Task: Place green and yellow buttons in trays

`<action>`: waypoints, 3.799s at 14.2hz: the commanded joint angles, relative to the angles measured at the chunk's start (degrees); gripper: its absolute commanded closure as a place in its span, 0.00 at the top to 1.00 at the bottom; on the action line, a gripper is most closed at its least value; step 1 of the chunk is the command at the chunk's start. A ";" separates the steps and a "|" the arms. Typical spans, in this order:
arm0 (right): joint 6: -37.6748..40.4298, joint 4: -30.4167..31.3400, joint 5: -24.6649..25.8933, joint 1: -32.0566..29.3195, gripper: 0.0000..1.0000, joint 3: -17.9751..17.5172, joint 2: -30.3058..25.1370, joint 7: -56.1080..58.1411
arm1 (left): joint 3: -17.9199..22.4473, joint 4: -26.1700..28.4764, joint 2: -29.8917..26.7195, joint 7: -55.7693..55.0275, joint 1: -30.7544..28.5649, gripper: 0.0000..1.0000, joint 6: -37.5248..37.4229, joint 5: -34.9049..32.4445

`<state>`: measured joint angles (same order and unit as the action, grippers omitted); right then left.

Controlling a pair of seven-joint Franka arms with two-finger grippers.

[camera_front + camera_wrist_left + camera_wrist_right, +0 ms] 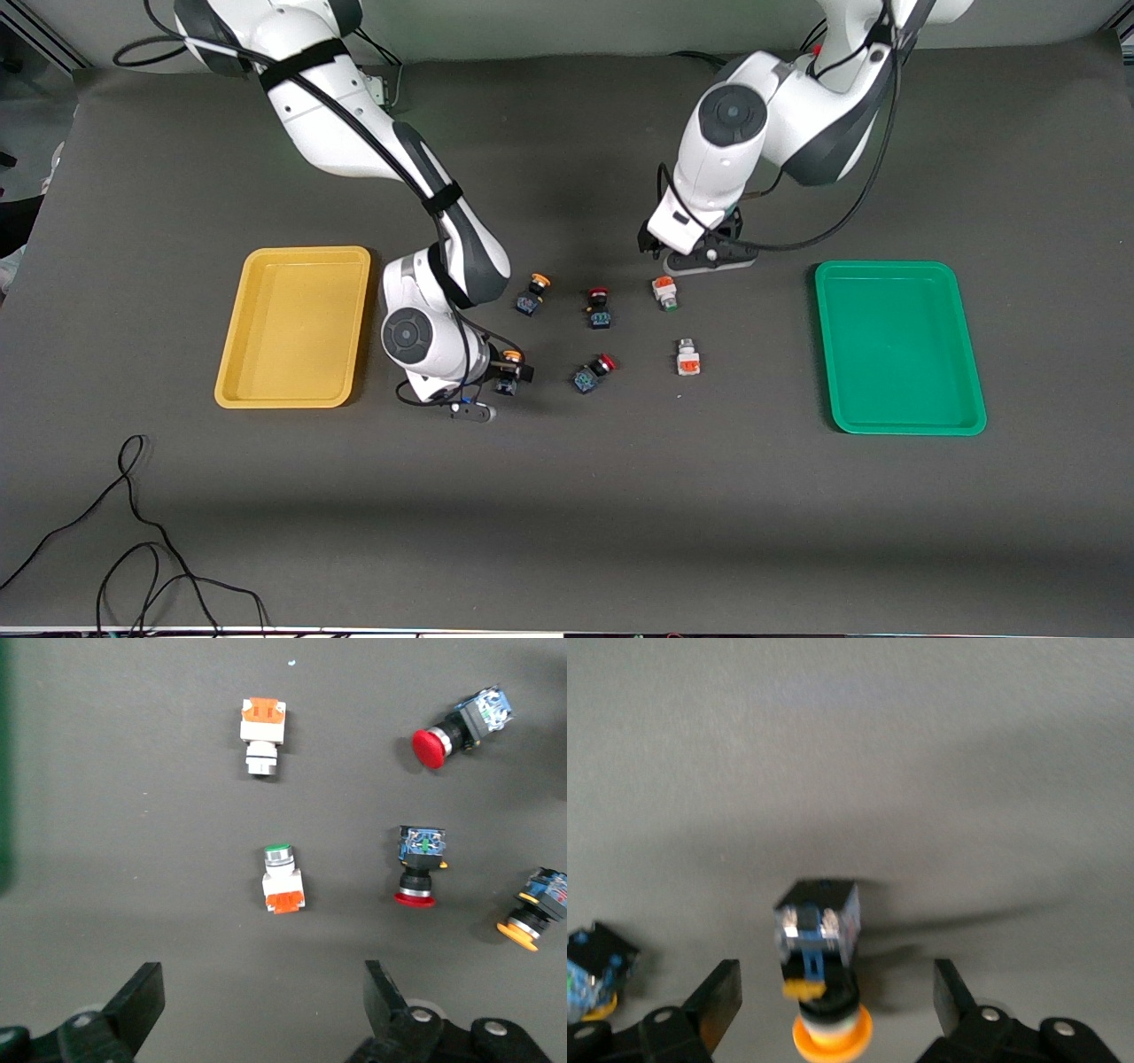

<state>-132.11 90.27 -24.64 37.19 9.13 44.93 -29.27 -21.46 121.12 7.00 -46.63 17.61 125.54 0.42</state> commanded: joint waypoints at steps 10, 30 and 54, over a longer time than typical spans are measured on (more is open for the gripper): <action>17.36 -3.61 -0.24 -4.48 0.00 5.44 -8.42 8.57 | 0.37 3.07 18.22 -13.75 1.20 1.00 17.99 -13.34; 18.83 16.87 -8.67 -10.91 0.49 33.41 -8.29 61.09 | -0.16 -3.85 12.88 -16.83 -0.55 0.30 6.78 -11.68; 15.23 15.64 -13.65 38.22 1.00 32.97 -9.53 -12.13 | 2.30 3.77 15.40 38.11 -38.70 0.36 15.43 -16.85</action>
<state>-113.58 106.17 -33.86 74.13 41.42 31.23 -40.38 -19.69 124.18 22.11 -8.71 -20.89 139.14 -14.39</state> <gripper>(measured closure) 0.000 0.590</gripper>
